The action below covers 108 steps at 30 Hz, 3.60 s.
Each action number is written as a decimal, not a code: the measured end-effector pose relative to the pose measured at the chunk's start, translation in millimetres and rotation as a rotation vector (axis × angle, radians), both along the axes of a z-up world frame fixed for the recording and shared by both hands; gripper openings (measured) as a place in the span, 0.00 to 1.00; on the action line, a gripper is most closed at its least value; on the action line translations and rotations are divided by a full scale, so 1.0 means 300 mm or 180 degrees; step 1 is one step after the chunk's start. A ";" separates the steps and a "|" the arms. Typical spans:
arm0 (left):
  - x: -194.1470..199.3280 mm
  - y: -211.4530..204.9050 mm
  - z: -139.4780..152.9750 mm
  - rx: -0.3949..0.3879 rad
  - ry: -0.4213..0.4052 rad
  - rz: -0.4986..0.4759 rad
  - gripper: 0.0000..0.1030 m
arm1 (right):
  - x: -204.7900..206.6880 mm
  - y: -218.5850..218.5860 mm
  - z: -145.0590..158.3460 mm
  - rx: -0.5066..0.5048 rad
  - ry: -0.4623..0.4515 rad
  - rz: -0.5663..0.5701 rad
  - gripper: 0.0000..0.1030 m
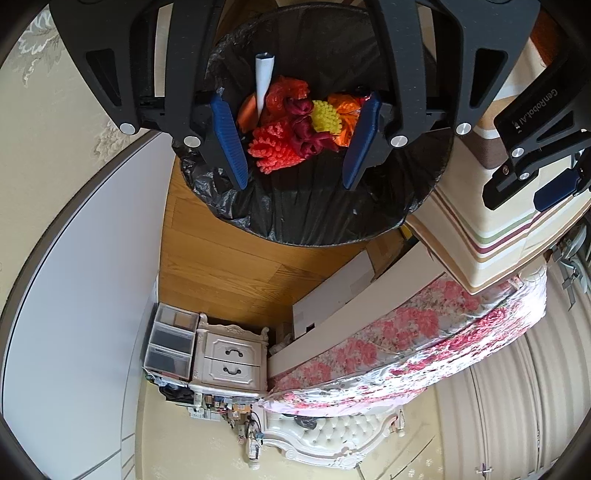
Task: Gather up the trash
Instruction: 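Move both open tools back over the bed toward the two tubes, then grasp the teal-and-white tube with the left tool, then grasp the light-blue printed tube with the right tool while the left tool holds the teal tube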
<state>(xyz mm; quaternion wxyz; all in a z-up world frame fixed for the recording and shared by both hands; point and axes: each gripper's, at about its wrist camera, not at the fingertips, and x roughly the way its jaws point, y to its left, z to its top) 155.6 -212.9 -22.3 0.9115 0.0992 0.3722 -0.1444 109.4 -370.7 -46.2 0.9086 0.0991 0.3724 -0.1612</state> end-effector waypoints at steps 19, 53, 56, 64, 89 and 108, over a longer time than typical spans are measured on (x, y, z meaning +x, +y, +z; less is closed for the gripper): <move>-0.110 0.322 -0.025 -0.0025 0.0071 0.0557 0.70 | -0.017 0.329 0.021 -0.0006 0.0033 0.0681 0.56; 0.000 0.691 -0.082 -0.0105 0.0379 0.1398 0.70 | 0.061 0.588 -0.014 -0.0097 0.0271 0.1260 0.57; -0.012 0.727 -0.085 -0.0121 0.0408 0.1423 0.70 | 0.061 0.592 -0.014 -0.0105 0.0268 0.1267 0.57; -0.037 0.801 -0.086 -0.0153 0.0443 0.1429 0.69 | 0.076 0.625 -0.013 -0.0140 0.0278 0.1327 0.57; -0.027 0.947 -0.078 -0.0073 0.0314 0.1345 0.19 | 0.143 0.858 -0.018 -0.0298 0.0350 0.1782 0.57; -0.028 1.097 -0.081 -0.0181 0.0299 0.1627 0.19 | 0.283 1.135 -0.013 -0.0425 0.0324 0.2165 0.57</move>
